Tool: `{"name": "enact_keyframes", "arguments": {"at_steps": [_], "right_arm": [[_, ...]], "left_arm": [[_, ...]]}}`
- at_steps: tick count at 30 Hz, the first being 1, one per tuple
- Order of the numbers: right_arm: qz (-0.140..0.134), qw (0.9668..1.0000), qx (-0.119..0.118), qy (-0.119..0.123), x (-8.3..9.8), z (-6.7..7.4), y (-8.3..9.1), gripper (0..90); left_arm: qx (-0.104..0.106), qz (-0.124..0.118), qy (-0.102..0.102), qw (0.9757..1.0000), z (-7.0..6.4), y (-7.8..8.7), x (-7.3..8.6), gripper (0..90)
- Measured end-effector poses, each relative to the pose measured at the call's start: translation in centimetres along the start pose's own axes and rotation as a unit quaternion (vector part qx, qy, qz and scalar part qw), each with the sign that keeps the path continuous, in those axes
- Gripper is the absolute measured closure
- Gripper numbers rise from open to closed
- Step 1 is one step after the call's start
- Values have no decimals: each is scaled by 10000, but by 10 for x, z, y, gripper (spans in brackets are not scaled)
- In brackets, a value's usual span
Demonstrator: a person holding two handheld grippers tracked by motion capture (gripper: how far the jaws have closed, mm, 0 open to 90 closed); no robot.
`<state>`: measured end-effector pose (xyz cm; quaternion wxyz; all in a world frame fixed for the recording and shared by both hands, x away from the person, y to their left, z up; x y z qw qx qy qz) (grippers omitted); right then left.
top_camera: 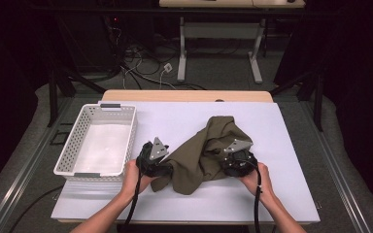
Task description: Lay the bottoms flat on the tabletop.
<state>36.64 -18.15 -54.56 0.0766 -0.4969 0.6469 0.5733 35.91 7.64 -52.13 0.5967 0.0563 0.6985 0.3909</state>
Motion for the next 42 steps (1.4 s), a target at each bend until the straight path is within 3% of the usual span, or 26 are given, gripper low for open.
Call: {"name": "enact_keyframes", "arguments": {"at_steps": [5,6,7,8,10,12,14,25,28,32,34,38,40,42], "right_arm": [[-9,10000,-44,-62,1,2,-3,631],[-10,10000,-33,-16,0,3,-3,639],[-23,10000,-17,1,0,3,-3,644],[-28,10000,-5,16,0,4,-3,649],[-48,10000,-7,27,0,3,-2,652],[-65,10000,3,29,0,3,-2,652],[-71,10000,25,45,-1,3,-1,651],[-75,10000,-6,44,0,-2,2,618],[-68,10000,63,8,1,-4,2,536],[-38,10000,29,2,2,-5,3,575],[-48,10000,28,42,2,-5,2,582],[-25,10000,39,67,1,-3,1,577],[-30,10000,54,23,1,-3,3,551],[-24,10000,50,-60,0,-3,3,499]], "left_arm": [[237,72,-97,9996,-2,-23,-2,317],[335,88,-158,9993,-2,-29,0,360],[403,107,-221,9989,-2,-35,4,477],[299,175,-220,9992,0,-39,9,544],[388,261,-155,9988,4,-45,18,691],[410,226,-29,9989,7,-44,21,804],[350,207,-3,9992,10,-41,21,853],[306,106,239,9992,15,-23,26,880],[275,164,260,9992,15,-19,28,880],[228,307,247,9990,13,-19,29,877],[213,364,199,9989,13,-20,28,829],[401,313,288,9983,11,-16,17,474],[543,231,208,9980,5,-12,9,379],[541,167,95,9984,-3,-9,1,278]]}}
Point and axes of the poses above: each handheld gripper's, and its own axes: y roughly backward along the jaws, x roughly out of its underside, z roughly to its left, the point moved 4 cm from there along -y, roughly forward along the jaws, and after that the axes turned 13 degrees about x, right-handed, at the moved point
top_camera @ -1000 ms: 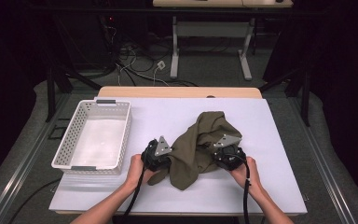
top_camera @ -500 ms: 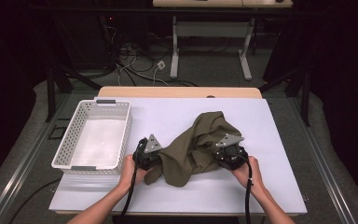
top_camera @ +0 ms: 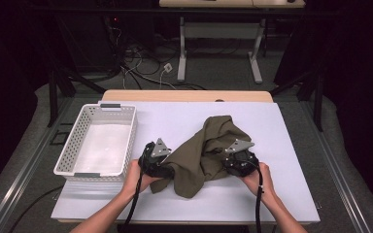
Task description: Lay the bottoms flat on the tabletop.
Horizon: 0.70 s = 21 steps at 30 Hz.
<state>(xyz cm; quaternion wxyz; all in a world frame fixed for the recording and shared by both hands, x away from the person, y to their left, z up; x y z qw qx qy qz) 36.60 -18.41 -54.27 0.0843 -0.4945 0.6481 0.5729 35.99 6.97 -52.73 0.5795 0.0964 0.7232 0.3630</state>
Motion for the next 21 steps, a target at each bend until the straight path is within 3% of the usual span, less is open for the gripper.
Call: {"name": "enact_keyframes", "arguments": {"at_steps": [3,5,7,8,10,13,16,18,21], "right_arm": [[-5,10000,14,-35,-2,1,0,457],[8,10000,-5,3,-2,3,-1,507],[27,10000,-15,61,-2,5,-3,570],[36,9999,-11,111,-2,7,-4,588],[31,9999,6,151,-2,8,-5,617],[32,9999,-26,132,-1,7,-6,639],[1,9999,-48,154,-1,7,-6,651],[4,9999,-59,161,0,6,-4,651],[7,9999,-82,133,1,3,-2,646]], "left_arm": [[162,1,-57,9999,-7,-1,-10,212],[83,77,-110,9999,-7,-10,-11,187],[107,226,-22,9997,-1,-23,-7,187],[21,268,-37,9996,3,-29,-4,211],[-48,313,45,9995,12,-38,1,337],[132,230,230,9994,23,-45,9,593],[127,241,271,9993,27,-46,17,829],[151,235,328,9991,26,-42,20,869],[98,176,182,9996,18,-30,23,879]]}}
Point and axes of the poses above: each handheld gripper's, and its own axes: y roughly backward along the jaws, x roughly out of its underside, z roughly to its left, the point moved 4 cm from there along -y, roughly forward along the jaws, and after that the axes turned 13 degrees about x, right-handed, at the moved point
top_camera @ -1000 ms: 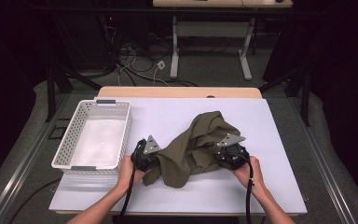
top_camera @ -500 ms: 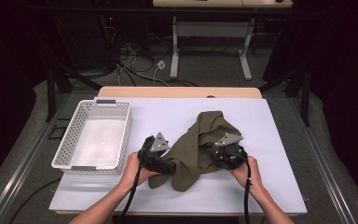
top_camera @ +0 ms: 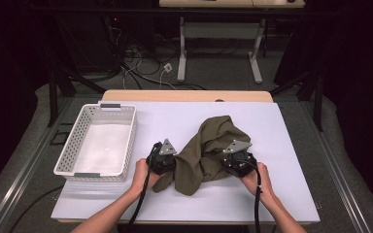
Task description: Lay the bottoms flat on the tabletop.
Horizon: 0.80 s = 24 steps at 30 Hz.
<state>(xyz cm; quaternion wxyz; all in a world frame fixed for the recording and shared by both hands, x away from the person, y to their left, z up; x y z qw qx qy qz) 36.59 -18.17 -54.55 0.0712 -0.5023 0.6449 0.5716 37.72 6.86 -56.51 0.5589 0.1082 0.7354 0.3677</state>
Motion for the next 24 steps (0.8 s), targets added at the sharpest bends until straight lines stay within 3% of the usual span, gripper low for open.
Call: {"name": "enact_keyframes", "arguments": {"at_steps": [6,11,13,16,18,19,21,22,24], "right_arm": [[87,9999,-64,16,2,-6,1,629],[181,9998,19,47,4,-11,2,616],[210,9998,1,-11,4,-13,1,597],[201,9998,-3,-91,4,-11,-1,514],[182,9997,-44,-124,3,-8,-2,420],[198,9997,-72,-106,3,-7,-2,389],[154,9998,-101,-82,2,-4,-3,365],[158,9998,-99,-82,2,-3,-4,364],[175,9998,-57,-64,1,-2,-5,392]], "left_arm": [[-29,72,-56,10000,-13,13,8,880],[-130,146,191,9996,-5,13,9,877],[-152,240,201,9994,-2,10,10,869],[-265,236,239,9991,3,11,3,729],[-222,130,265,9993,4,18,-6,527],[-190,36,247,9995,2,22,-12,471],[-65,-42,195,9998,-2,28,-23,397],[-106,-150,149,9997,-5,30,-28,367],[-114,-108,38,9999,-10,28,-38,305]]}}
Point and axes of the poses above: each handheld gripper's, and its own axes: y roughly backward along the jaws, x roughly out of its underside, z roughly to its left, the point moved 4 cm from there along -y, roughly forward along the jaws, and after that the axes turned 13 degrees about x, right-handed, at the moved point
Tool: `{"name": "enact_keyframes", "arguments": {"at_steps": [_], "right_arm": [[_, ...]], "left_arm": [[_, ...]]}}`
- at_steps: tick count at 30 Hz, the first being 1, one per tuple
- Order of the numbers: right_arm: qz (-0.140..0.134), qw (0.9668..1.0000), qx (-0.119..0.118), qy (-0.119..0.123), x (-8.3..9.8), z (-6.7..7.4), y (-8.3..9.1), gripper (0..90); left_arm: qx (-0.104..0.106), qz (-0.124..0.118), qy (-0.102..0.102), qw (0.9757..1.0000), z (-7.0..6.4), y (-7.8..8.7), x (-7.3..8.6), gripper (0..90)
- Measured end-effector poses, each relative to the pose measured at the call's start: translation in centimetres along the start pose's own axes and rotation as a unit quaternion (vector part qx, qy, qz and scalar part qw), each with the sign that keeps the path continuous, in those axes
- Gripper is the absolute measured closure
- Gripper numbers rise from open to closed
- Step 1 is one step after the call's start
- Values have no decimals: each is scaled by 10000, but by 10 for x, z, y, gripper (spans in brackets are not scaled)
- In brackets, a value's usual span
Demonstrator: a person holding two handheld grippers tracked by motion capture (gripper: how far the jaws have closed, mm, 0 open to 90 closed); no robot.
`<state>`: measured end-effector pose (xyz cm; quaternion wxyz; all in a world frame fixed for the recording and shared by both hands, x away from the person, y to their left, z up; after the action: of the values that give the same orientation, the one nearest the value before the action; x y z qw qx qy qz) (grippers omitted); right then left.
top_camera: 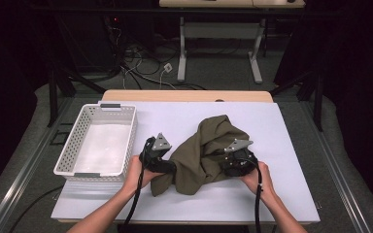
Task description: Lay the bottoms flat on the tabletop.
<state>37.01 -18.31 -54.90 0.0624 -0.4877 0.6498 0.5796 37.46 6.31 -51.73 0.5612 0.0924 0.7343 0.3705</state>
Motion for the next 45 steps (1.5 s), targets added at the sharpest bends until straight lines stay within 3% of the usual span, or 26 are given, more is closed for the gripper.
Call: {"name": "enact_keyframes", "arguments": {"at_steps": [5,7,9,10,12,14,17,20,29,33,39,41,45], "right_arm": [[-7,9999,85,104,-1,3,0,556],[-18,9999,96,125,0,3,0,597],[-10,9999,80,138,1,2,-1,615],[-18,9999,71,121,1,2,-1,621],[-9,9999,75,144,1,2,-1,631],[-18,9998,78,166,1,2,-1,636],[-28,9998,67,193,0,1,0,637],[-65,9998,47,176,0,-2,2,636],[-96,9997,3,208,-1,-8,7,594],[-14,9998,50,201,1,-14,7,535],[105,9999,64,120,3,-16,0,441],[97,9999,86,112,2,-16,0,405],[-15,9999,-36,97,-2,-12,7,308]], "left_arm": [[131,251,-19,9996,2,-24,-18,242],[289,447,128,9985,9,-37,-18,251],[176,669,131,9975,19,-50,-15,281],[227,683,228,9971,24,-56,-13,307],[411,664,478,9958,33,-67,-7,431],[614,648,580,9943,37,-74,-2,628],[670,637,416,9948,32,-75,5,843],[608,596,231,9961,25,-66,9,879],[448,314,67,9985,-2,-30,33,886],[371,361,-6,9987,-11,-17,45,886],[330,421,-24,9986,-11,-12,46,860],[307,466,-78,9984,-9,-11,42,722],[243,362,17,9990,-5,-4,31,439]]}}
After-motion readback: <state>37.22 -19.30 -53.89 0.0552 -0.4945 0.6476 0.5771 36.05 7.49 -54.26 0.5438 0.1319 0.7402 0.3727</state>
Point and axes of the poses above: each handheld gripper's, and its own axes: y roughly backward along the jaws, x roughly out of its underside, z roughly to its left, the point moved 4 cm from there along -y, roughly forward along the jaws, and after that the axes turned 13 degrees about x, right-handed, at the moved point
